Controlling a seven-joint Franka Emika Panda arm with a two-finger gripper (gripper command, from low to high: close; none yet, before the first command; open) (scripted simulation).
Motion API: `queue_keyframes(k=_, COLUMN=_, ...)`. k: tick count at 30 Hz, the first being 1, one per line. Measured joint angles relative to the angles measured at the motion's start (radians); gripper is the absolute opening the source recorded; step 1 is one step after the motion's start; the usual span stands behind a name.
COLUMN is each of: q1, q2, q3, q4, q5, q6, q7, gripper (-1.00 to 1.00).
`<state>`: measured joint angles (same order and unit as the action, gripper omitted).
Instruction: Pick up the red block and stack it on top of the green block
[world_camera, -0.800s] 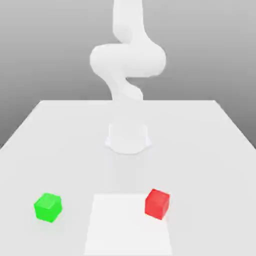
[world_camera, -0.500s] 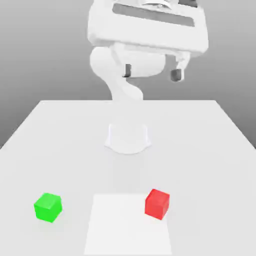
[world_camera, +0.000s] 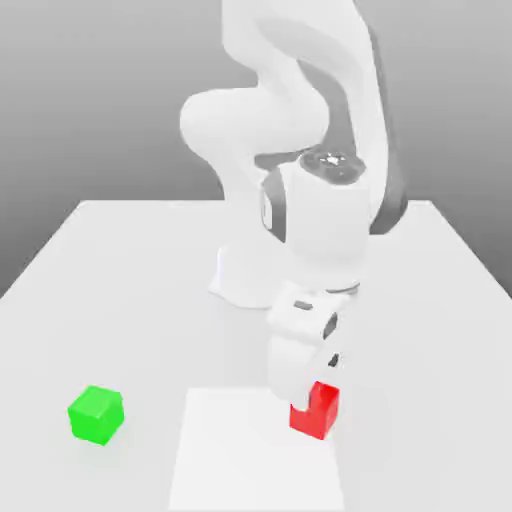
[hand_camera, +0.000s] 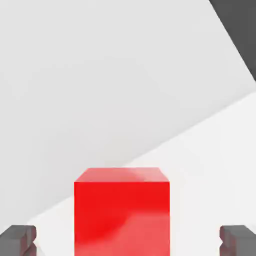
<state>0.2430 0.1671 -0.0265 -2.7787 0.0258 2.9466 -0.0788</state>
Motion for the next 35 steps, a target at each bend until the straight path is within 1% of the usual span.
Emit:
queue_keyframes(k=1, q1=-0.004, q2=0.036, q3=0.004, q4=0.005, q5=0.004, q6=0.031, q7=-0.003, gripper=0.0)
queue_keyframes(k=2, q1=-0.006, q2=0.061, q3=0.007, q4=0.008, q5=0.006, q6=0.052, q7=-0.006, gripper=-1.0)
queue_keyframes(k=9, q1=-0.007, q2=0.062, q3=0.009, q4=0.008, q5=0.004, q6=0.051, q7=-0.004, gripper=-1.0)
queue_keyframes(k=15, q1=-0.005, q2=-0.131, q3=-0.001, q4=-0.02, q5=-0.02, q6=-0.113, q7=0.013, gripper=-1.0)
queue_keyframes(k=17, q1=-0.019, q2=-0.167, q3=-0.034, q4=-0.01, q5=-0.026, q6=-0.159, q7=0.043, gripper=-1.0)
queue_keyframes(k=19, q1=-0.017, q2=-0.178, q3=-0.105, q4=0.007, q5=-0.031, q6=-0.187, q7=0.082, gripper=-1.0)
queue_keyframes(k=21, q1=-0.083, q2=-0.185, q3=-0.172, q4=0.02, q5=-0.036, q6=-0.208, q7=0.118, gripper=-1.0)
queue_keyframes(k=26, q1=-0.385, q2=-0.185, q3=-0.324, q4=0.095, q5=-0.038, q6=-0.281, q7=0.246, gripper=-1.0)
queue_keyframes(k=27, q1=-0.458, q2=-0.162, q3=-0.329, q4=0.111, q5=-0.02, q6=-0.276, q7=0.255, gripper=-1.0)
queue_keyframes(k=28, q1=-0.495, q2=-0.132, q3=-0.314, q4=0.12, q5=0.004, q6=-0.255, q7=0.249, gripper=-1.0)
queue_keyframes(k=29, q1=-0.465, q2=-0.098, q3=-0.295, q4=0.125, q5=0.03, q6=-0.229, q7=0.236, gripper=-1.0)
queue_keyframes(k=31, q1=-0.473, q2=-0.026, q3=-0.26, q4=0.132, q5=0.09, q6=-0.168, q7=0.197, gripper=-1.0)
queue_keyframes(k=32, q1=-0.483, q2=0.006, q3=-0.242, q4=0.134, q5=0.117, q6=-0.139, q7=0.178, gripper=1.0)
queue_keyframes(k=35, q1=-0.483, q2=0.006, q3=-0.242, q4=0.134, q5=0.117, q6=-0.139, q7=0.178, gripper=1.0)
